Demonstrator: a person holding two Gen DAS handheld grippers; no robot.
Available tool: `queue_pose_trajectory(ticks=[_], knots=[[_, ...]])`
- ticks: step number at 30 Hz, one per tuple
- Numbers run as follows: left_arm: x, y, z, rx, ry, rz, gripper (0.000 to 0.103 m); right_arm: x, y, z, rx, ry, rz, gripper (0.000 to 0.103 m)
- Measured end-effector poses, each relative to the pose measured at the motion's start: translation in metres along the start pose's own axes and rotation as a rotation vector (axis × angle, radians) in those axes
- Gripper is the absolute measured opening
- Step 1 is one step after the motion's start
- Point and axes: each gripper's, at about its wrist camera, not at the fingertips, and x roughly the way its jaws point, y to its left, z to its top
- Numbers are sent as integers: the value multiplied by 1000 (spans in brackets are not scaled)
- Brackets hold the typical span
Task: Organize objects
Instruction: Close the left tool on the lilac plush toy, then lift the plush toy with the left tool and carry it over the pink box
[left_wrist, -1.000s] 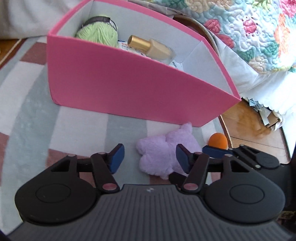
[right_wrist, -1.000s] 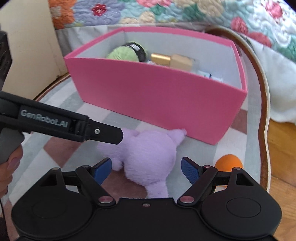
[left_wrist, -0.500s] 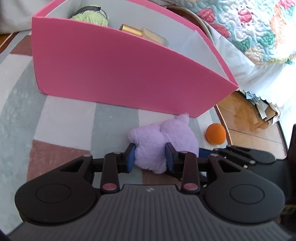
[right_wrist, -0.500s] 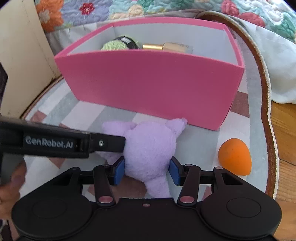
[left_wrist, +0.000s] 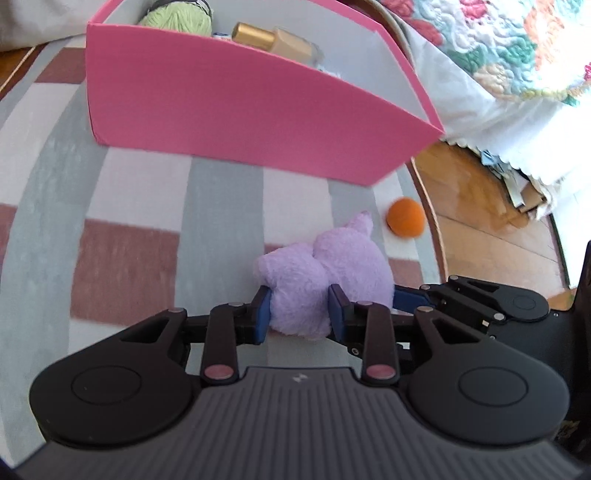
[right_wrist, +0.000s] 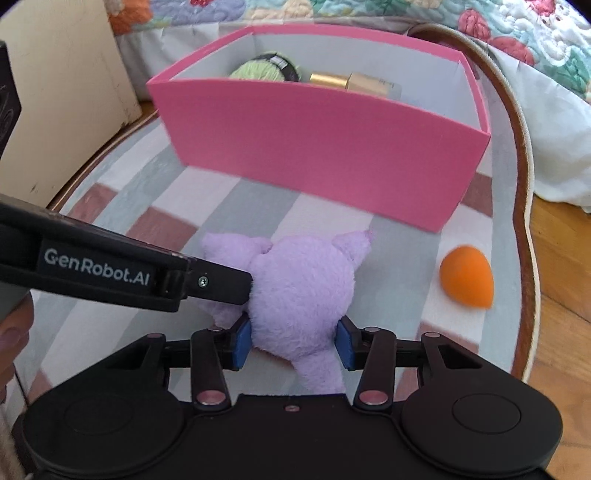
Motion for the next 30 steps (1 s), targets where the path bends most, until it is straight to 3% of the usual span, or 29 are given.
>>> queue_pose_trajectory(ticks=[7,17,22,30], knots=[[-33,-15,-10,23,20,-27,31,-32,8,-3,22,57,10,51],[-96,-37,-11,-1,-64,-45,31,-88,23,18,-26,57,16,51],[-130,-46,-7,-3,-116,-38,31,-115,29,31,-41,-3,37,51],[-180,-75,19,97,-195,18,31,-152,38,61,-81,-86,48,52]])
